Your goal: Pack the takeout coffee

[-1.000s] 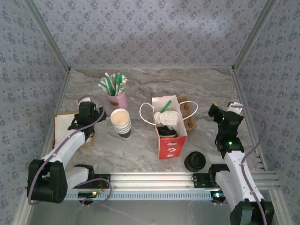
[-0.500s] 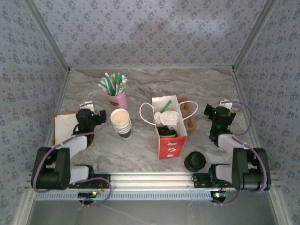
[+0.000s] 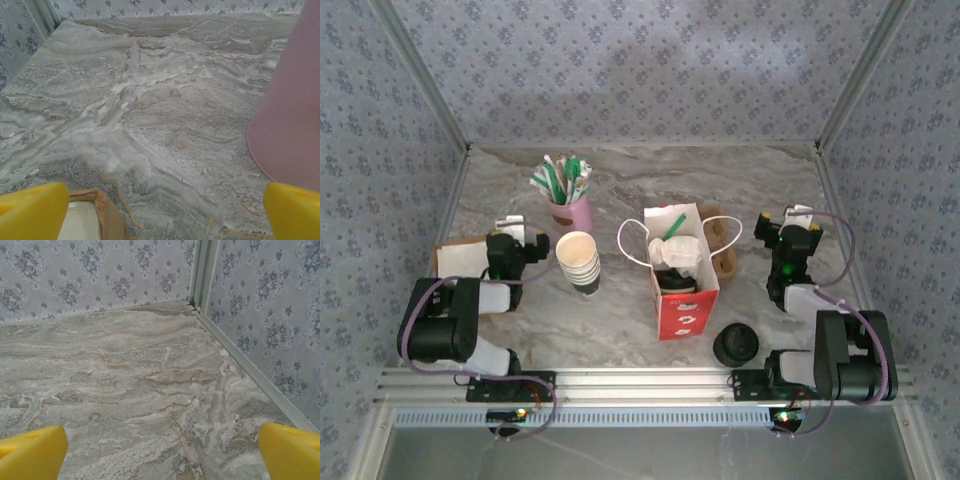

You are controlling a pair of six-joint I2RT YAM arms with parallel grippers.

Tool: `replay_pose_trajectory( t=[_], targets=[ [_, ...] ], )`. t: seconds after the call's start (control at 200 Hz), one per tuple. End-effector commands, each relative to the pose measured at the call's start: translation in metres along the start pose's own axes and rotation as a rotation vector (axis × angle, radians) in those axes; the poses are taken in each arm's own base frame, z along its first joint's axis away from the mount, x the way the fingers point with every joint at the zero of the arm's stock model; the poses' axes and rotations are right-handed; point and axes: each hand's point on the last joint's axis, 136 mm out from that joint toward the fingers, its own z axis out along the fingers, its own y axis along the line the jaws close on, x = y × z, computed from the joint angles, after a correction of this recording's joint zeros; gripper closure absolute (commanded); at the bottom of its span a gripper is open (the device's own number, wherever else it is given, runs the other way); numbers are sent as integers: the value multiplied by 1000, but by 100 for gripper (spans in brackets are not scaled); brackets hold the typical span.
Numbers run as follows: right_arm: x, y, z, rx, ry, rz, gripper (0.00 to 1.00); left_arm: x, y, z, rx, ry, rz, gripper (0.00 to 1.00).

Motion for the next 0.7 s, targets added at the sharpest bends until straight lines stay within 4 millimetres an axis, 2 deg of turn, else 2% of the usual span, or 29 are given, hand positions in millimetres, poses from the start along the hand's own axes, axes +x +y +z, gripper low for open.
replay_pose_trajectory(
  t=[0.0,0.095,0.205,0.32,0.47,0.51,0.56,0.695],
  targets=[
    [1,-5,-3,19,26,-11,0,-12,-1,3,9,-52,1,1],
    [17,-9,-4,18,75,23,0,-12,3,3,-13,-54,-6,0],
    [29,-11,-2,27,39,8,0,-12,8,4,-29,-48,-24,0],
    [32,8,5,-58,37,5,0,-11,10,6,-29,-38,-34,0],
    [51,47,17,-174,72,-139,0,-11,10,8,-31,-29,-33,0],
    [57,42,22,-168,105,-108,0,-11,10,9,-30,-22,-33,1],
    [55,36,26,-153,92,-85,0,-11,10,11,-31,-9,-31,1],
    [56,36,27,-157,109,-83,0,-12,8,15,-18,10,-27,0]
  ],
)
